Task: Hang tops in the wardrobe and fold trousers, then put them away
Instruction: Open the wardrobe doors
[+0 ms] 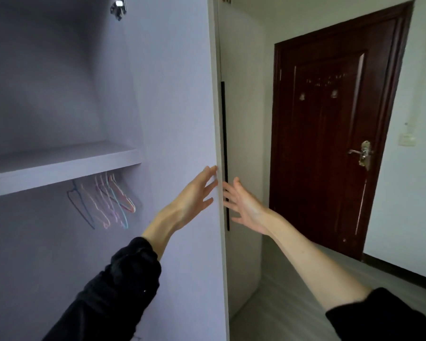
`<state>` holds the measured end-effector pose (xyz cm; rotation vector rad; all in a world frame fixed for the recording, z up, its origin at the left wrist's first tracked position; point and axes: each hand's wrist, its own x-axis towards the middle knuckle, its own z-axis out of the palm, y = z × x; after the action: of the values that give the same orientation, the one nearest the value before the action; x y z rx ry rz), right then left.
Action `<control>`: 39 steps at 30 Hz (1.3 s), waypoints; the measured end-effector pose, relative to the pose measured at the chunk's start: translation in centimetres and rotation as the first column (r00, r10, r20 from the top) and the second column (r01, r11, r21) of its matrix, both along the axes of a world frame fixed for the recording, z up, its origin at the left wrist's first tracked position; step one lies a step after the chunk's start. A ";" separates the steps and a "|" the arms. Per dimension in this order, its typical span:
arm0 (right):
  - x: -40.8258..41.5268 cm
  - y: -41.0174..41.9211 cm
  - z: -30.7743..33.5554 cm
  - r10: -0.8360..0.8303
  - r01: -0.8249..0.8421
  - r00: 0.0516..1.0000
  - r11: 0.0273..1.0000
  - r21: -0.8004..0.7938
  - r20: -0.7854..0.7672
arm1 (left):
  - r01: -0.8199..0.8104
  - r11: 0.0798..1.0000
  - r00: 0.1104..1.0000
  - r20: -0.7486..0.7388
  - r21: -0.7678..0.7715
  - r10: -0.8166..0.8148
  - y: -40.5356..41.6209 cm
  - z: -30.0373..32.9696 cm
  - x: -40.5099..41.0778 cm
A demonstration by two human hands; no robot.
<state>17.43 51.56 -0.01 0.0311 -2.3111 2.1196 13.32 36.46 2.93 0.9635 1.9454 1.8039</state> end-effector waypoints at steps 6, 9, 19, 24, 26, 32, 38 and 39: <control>0.0 1.4 -0.5 -0.028 0.029 0.999 0.999 0.016 -0.023 | -0.004 0.994 0.997 -0.071 -0.109 -0.004 1.0 -0.7 0.2; 0.3 1.9 -0.9 -0.065 0.065 0.998 0.998 -0.014 -0.018 | -0.012 0.982 0.993 -0.118 -0.189 -0.011 2.0 -1.5 0.8; 3.6 3.9 -4.2 -0.267 0.255 0.960 0.957 0.140 0.078 | -0.121 0.962 0.980 -0.185 -0.244 0.077 3.3 -6.2 2.0; 9.4 5.3 -7.5 -0.387 0.337 0.909 0.901 0.273 0.153 | 0.014 0.949 0.987 -0.146 -0.315 -0.063 5.6 -9.8 4.5; 13.1 5.6 -9.4 -0.466 0.409 0.859 0.873 0.264 0.210 | 0.107 0.935 0.980 -0.125 -0.338 -0.157 7.2 -12.0 6.4; 25.2 5.1 -16.3 -0.768 0.756 0.551 0.625 0.196 0.326 | 0.412 0.808 0.882 -0.037 -0.421 -0.469 13.2 -19.6 14.6; 39.9 1.4 -21.5 -0.879 0.934 0.195 0.301 0.190 0.435 | 0.706 0.529 0.619 0.047 -0.471 -0.784 15.6 -25.7 26.5; 42.7 0.5 -22.0 -0.887 0.953 0.121 0.229 0.198 0.446 | 0.745 0.462 0.552 0.056 -0.481 -0.832 16.0 -26.5 29.1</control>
<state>60.17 52.06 -21.96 -1.6723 -1.3955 1.5177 42.40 52.46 -23.59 1.5493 1.4471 0.6785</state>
